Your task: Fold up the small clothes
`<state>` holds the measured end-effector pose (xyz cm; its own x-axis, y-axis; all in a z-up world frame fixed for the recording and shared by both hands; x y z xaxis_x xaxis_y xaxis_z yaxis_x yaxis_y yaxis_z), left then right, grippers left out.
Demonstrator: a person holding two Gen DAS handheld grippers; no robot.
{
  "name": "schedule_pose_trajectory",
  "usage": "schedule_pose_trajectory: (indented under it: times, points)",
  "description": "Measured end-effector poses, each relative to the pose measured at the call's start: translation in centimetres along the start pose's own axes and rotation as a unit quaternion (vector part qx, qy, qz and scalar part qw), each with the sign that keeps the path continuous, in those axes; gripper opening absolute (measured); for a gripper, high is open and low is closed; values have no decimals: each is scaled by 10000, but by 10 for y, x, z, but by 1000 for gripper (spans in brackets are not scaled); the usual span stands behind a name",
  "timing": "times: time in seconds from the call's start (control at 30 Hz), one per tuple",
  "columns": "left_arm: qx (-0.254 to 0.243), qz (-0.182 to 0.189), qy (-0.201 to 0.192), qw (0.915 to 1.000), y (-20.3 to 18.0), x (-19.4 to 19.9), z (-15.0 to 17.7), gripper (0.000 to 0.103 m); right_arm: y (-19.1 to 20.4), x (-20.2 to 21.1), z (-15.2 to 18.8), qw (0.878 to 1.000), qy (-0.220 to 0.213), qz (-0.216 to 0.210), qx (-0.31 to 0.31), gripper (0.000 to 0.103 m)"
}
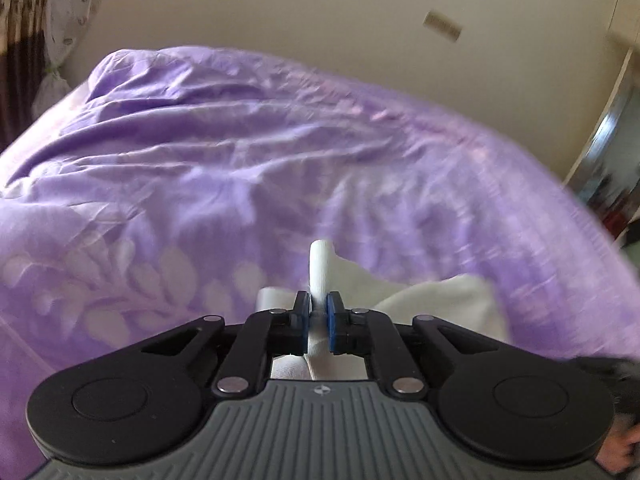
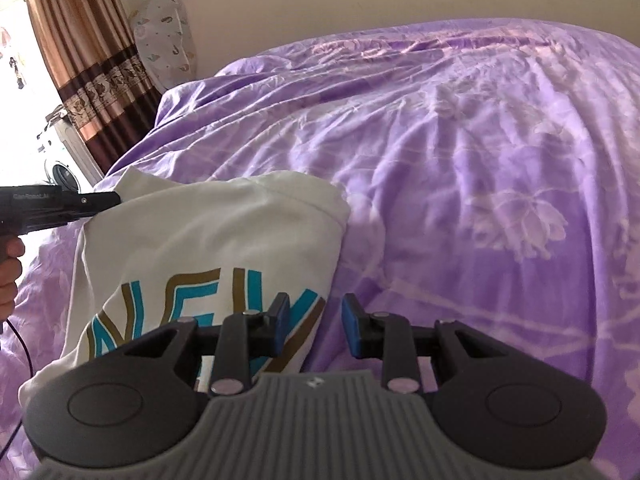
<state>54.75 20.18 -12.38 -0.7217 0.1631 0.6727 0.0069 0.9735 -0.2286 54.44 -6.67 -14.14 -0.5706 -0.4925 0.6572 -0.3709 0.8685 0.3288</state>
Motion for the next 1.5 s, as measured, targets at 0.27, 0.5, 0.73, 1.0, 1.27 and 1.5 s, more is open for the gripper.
schedule_pose_trajectory:
  times: [0.27,0.5,0.73,1.0,1.27,1.5]
  points:
    - [201,-511,368,9978,24,-45,20,17,3,2,11,9994,143,185,241,25]
    - [170,-589,348,9975,27,10,13,52,2,17,18,9987,223,390,229,28]
    - [813,-547,699,9927,45,21,49,65,30,32,27,9994,160,179,267,34]
    - [16,-869,644,9941,30,12,61,3,58,46,43,9976,297,-60,626,34]
    - [-102,-1124,767,9906,31,53,72,19,53,47,66,9956,664,330,574,34]
    - [245,-507,895,9944,22,123,106,63,86,91,91,9957,432,63,814,38]
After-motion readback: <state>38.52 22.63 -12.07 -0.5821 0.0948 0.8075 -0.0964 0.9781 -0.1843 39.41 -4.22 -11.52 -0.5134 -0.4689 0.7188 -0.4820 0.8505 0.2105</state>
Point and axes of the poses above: each gripper's, at about its wrist camera, not at the fingertips, and x roughly against the way its jaws point, y to its left, z to its underside, the point moved 7 cm from there along -x, roughly the way its jaws point, and after that the axes turned 2 degrees about -z, right-handed, at the moved point
